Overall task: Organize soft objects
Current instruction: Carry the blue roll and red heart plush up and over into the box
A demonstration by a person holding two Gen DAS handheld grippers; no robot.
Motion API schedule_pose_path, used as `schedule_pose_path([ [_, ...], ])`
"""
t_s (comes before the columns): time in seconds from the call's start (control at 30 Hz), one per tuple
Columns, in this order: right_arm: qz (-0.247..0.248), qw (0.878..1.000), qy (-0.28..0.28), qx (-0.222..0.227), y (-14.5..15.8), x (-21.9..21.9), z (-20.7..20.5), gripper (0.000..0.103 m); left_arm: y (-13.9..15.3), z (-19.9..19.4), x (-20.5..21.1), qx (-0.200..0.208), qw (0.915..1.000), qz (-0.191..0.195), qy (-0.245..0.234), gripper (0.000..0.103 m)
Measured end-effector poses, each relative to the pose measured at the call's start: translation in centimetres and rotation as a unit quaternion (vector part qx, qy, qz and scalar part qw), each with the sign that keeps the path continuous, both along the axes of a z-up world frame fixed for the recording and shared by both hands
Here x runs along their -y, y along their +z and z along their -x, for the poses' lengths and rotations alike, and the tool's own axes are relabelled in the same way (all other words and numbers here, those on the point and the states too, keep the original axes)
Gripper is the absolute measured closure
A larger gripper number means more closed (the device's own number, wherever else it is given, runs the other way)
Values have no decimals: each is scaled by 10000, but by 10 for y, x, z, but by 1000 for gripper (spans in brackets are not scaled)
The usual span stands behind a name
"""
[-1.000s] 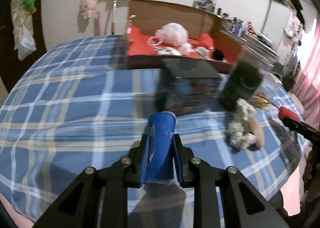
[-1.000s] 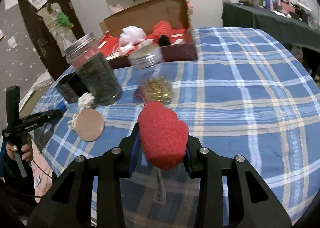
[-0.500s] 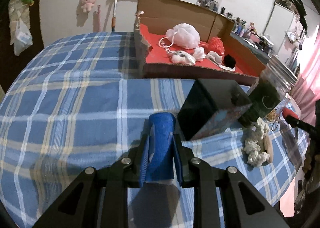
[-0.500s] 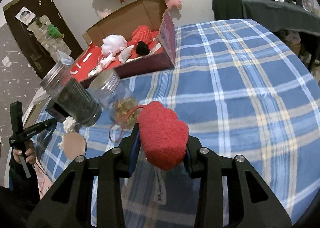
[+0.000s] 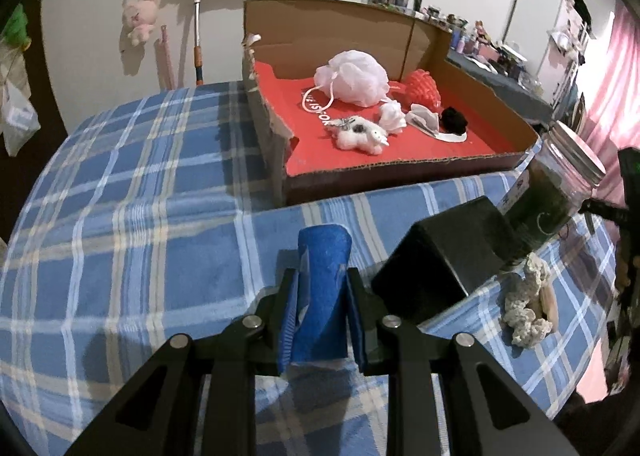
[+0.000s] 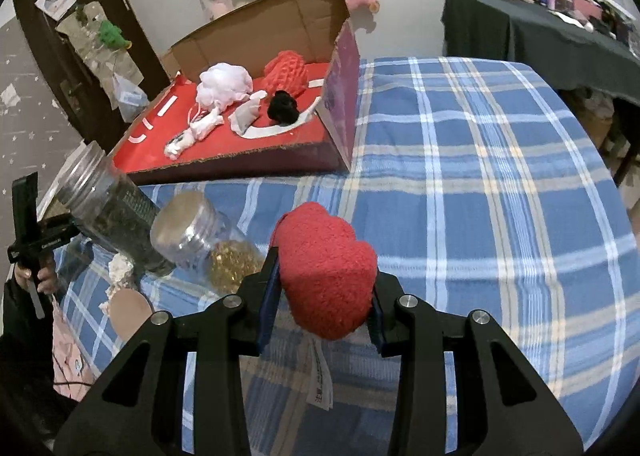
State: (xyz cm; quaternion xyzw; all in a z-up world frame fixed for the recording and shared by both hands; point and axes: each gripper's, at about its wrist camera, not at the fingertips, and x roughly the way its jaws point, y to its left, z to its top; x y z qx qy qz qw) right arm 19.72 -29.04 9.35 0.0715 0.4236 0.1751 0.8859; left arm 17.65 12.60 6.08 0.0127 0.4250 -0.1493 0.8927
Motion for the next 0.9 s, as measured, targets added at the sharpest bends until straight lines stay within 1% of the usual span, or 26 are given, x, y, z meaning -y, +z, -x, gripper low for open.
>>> schedule_pose_path([
  [0.1, 70, 10000, 57, 34, 5, -1, -6, 68, 4, -5, 0, 21, 9999, -65, -103, 78],
  [0.23, 55, 9998, 166, 48, 12, -2, -13, 68, 7, -12, 2, -4, 9997, -44, -250, 78],
  [0.53, 240, 9989, 389, 57, 22, -10, -26, 68, 16, -25, 12, 40, 9984, -219, -524, 78],
  [0.83, 169, 9975, 687, 12, 30, -23, -43, 68, 27, -40, 23, 79, 9966, -370, -734, 78],
  [0.9, 105, 9969, 776, -5, 32, -27, -47, 68, 29, -44, 25, 66, 9964, -324, -780, 78],
])
